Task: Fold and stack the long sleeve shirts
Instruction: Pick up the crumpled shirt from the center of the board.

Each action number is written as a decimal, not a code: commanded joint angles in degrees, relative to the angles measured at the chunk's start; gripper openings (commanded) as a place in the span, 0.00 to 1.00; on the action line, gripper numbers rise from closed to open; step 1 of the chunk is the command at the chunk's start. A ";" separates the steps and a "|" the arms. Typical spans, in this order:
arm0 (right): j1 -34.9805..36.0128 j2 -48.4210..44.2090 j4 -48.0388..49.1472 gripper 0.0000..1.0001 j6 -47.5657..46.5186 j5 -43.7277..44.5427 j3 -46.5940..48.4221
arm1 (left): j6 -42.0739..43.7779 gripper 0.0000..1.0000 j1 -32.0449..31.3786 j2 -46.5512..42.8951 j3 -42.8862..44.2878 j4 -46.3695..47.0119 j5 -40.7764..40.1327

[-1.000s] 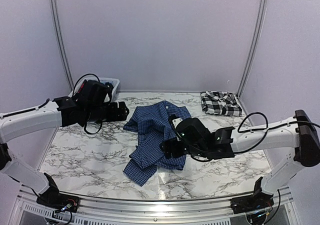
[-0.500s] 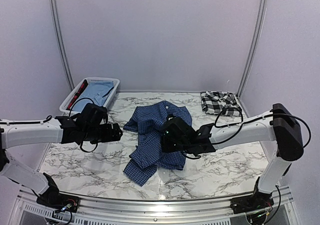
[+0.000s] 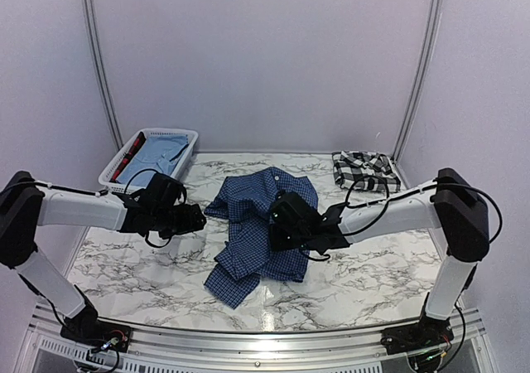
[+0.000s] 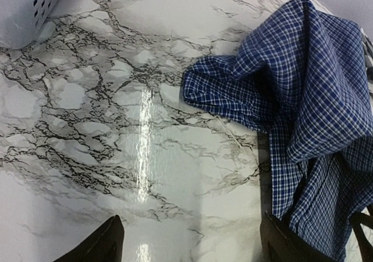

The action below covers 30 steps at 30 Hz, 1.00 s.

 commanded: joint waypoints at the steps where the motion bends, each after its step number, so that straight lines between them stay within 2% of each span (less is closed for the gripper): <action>1: -0.20 0.58 0.91 0.53 -1.62 -0.18 3.06 | -0.46 0.77 2.02 4.33 3.75 5.30 3.37; 4: -0.85 0.76 0.75 0.35 -2.51 -0.22 3.86 | 0.00 0.68 2.74 7.96 6.11 5.78 4.69; 8: -1.29 0.53 -0.98 0.04 -3.55 0.97 5.66 | 1.15 0.65 3.07 12.20 9.63 4.91 4.41; 9: -1.35 0.18 -1.71 0.00 -3.86 1.37 6.18 | 1.59 0.63 3.14 13.05 10.46 4.79 4.17; 17: -1.41 -2.16 -5.24 0.00 -5.77 3.55 8.80 | 6.12 0.60 3.52 19.88 16.93 2.44 0.00; 21: -1.68 -3.11 -8.02 0.00 -6.51 6.60 9.25 | 7.75 0.64 3.99 22.43 19.25 1.92 -0.51; 30: -4.18 -7.01 -11.28 0.00 -9.99 12.35 10.09 | 12.77 0.62 3.95 28.69 24.53 3.30 5.26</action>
